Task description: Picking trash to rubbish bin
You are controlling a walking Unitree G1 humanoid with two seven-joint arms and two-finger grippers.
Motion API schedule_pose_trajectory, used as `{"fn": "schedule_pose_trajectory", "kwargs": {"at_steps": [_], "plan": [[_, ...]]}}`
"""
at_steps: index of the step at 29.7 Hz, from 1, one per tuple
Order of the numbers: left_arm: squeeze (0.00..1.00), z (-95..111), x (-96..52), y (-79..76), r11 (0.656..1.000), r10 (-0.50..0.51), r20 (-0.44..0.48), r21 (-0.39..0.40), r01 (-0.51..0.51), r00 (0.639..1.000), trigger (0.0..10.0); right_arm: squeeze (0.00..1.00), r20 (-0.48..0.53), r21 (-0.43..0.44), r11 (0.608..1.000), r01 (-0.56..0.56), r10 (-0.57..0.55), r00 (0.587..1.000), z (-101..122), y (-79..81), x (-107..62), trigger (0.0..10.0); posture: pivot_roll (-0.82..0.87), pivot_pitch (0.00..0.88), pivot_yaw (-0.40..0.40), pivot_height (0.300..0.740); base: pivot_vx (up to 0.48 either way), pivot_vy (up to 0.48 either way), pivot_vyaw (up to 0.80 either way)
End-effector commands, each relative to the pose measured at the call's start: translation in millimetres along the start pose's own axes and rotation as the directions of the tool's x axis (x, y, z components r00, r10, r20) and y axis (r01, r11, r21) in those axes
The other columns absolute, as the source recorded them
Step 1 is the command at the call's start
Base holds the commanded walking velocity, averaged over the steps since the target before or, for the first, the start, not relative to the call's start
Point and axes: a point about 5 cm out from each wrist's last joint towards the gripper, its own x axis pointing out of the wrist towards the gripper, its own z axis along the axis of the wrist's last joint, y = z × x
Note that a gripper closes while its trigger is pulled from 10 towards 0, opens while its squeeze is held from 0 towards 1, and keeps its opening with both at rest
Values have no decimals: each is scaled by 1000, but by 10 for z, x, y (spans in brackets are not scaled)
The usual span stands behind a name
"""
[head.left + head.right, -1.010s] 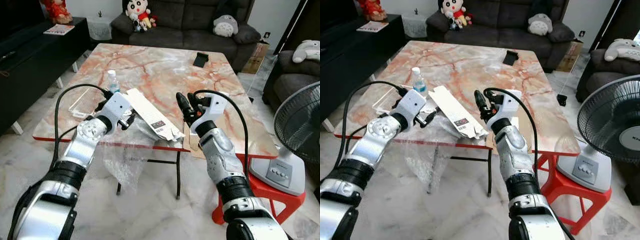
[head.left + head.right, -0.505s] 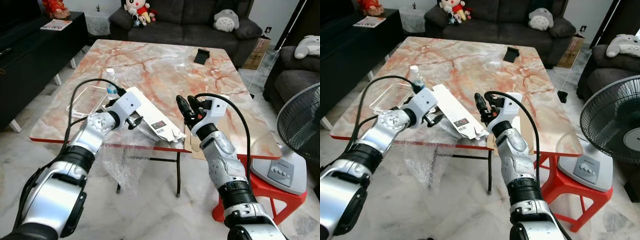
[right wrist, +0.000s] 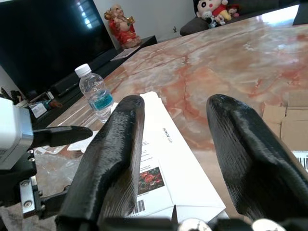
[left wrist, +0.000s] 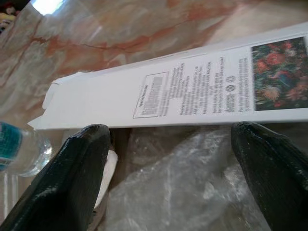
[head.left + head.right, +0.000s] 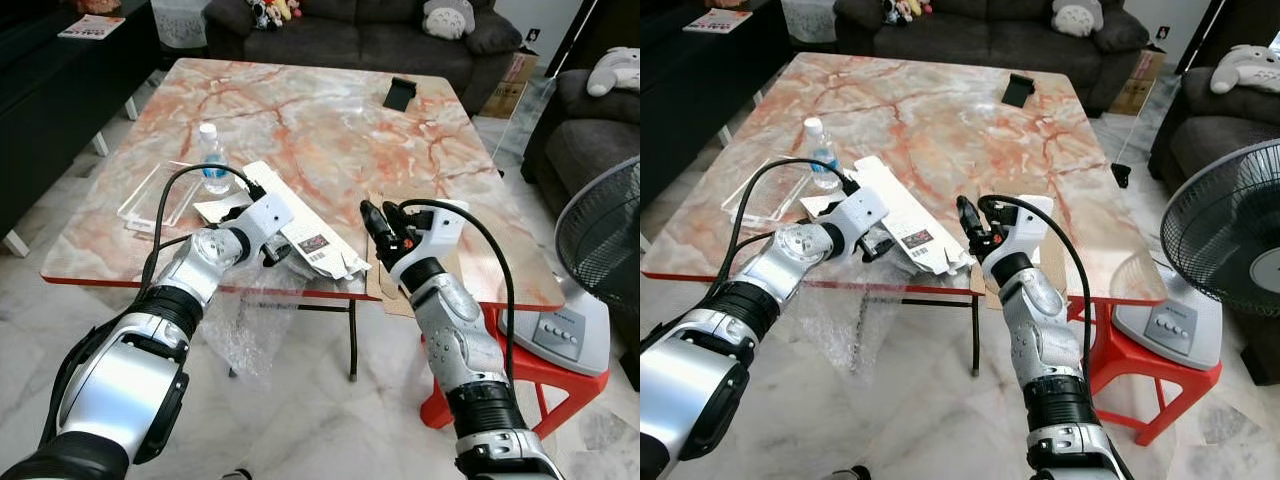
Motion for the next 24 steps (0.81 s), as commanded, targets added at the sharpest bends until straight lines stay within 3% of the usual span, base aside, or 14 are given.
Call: {"fn": "schedule_pose_trajectory", "kwargs": {"at_steps": [1,10,20,24], "plan": [[0,43,9,45,999,23,-13,37,-22,1000,10000,0,6,-1,1000,5,-5,1000,36,-4,-26,10000,-61,121,-92,740,0,0,0],[0,-4,3,52,1000,14,-51,12,-13,999,10000,0,-3,3,1000,1,-1,1000,53,12,-24,10000,-62,124,-95,740,0,0,0],[0,124,-161,284,998,49,-33,40,-48,998,10000,0,-8,7,1000,-6,6,1000,77,20,-13,10000,-51,129,-109,740,0,0,0],[0,192,-240,313,999,42,-8,6,-42,999,10000,0,-9,6,1000,-8,8,1000,86,10,-5,10000,-47,121,-112,740,0,0,0]]}}
